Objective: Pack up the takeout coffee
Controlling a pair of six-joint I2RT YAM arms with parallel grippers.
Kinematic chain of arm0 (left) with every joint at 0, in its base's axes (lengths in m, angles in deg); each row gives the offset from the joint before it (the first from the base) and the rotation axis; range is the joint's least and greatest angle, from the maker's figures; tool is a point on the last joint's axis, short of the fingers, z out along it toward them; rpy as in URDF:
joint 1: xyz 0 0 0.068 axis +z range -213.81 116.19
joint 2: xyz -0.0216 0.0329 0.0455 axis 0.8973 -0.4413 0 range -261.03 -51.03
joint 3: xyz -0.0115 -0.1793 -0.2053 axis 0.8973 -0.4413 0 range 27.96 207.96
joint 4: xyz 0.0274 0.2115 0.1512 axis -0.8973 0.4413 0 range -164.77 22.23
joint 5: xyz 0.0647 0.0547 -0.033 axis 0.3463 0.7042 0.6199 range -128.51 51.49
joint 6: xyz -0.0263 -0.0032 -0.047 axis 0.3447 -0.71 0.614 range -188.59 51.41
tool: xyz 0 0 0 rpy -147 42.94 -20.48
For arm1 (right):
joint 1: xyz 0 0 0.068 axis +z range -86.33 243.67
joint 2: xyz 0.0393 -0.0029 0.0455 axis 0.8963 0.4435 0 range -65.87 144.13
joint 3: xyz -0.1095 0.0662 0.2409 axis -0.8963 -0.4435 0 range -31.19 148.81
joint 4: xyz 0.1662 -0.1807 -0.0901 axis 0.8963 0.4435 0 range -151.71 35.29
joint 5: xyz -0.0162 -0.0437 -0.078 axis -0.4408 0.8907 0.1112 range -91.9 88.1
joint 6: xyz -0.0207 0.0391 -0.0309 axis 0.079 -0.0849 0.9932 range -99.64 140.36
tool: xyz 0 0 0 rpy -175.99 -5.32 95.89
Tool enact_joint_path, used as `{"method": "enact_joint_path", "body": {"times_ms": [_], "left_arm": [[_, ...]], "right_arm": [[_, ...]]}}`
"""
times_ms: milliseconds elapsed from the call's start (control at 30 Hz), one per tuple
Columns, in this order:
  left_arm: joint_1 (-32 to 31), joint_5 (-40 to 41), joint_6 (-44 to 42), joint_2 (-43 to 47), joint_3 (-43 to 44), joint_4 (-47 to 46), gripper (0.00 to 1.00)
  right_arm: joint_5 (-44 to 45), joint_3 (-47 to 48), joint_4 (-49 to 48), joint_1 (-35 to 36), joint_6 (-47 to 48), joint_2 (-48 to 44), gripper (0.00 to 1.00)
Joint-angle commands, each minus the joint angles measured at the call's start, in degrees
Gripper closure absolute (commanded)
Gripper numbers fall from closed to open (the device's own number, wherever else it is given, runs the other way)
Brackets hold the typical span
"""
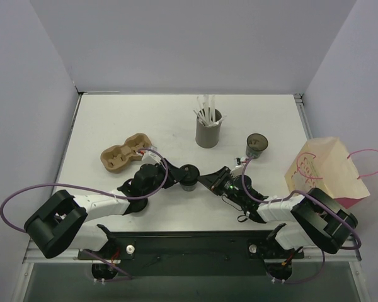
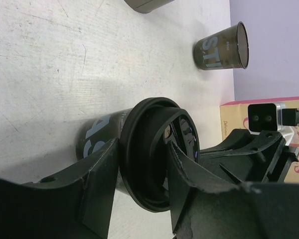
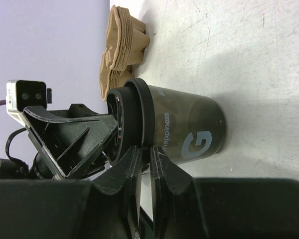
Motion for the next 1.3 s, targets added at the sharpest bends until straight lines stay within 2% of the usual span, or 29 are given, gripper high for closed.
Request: {"method": "enact_joint_path", "body": {"times_ms": [0,167,200,333,667,800,867,1067,1133,1267], "left_arm": [[-2.05,-2.11,-3.12,-5.06,-5.80,23.54,0.52],[-2.83,-1.41,-2.06,-4.88,-6.06,23.45,0.53],[-3.01,-1.32,-1.80,-4.79,-6.06,23.27,0.53],[-3.45,-0.97,-1.45,-4.97,-5.28,23.80,0.54],[-3.80,0.17,-0.13,-5.41,-6.77,23.36,0.55],[-3.89,0.26,-0.21,-5.41,-6.42,23.88,0.55],[-3.80,0.61,-0.30,-5.23,-6.07,24.93,0.56],[-3.89,1.49,-0.39,-4.97,-5.71,26.08,0.56],[-3.89,1.67,-0.22,-5.76,-5.45,26.44,0.55],[-3.89,1.31,0.22,-7.07,-5.36,25.56,0.55]], "right_arm": [[8.11,-2.25,18.51,0.19,8.48,3.33,1.00],[11.73,1.79,25.98,1.42,17.52,-2.46,1.00],[11.64,2.49,25.90,1.42,20.76,-2.65,1.00],[11.55,5.40,26.77,1.33,23.51,-1.60,1.00],[11.64,2.68,22.48,3.35,19.48,5.96,1.00],[10.51,3.55,22.56,3.44,19.12,4.83,1.00],[8.93,5.04,25.36,2.04,19.56,0.88,1.00],[0.32,14.09,37.57,-4.55,23.16,-10.55,0.80],[0.22,17.68,44.49,-5.79,25.78,-14.14,0.72],[-0.31,19.29,50.50,-6.14,26.07,-18.90,0.62]]}}
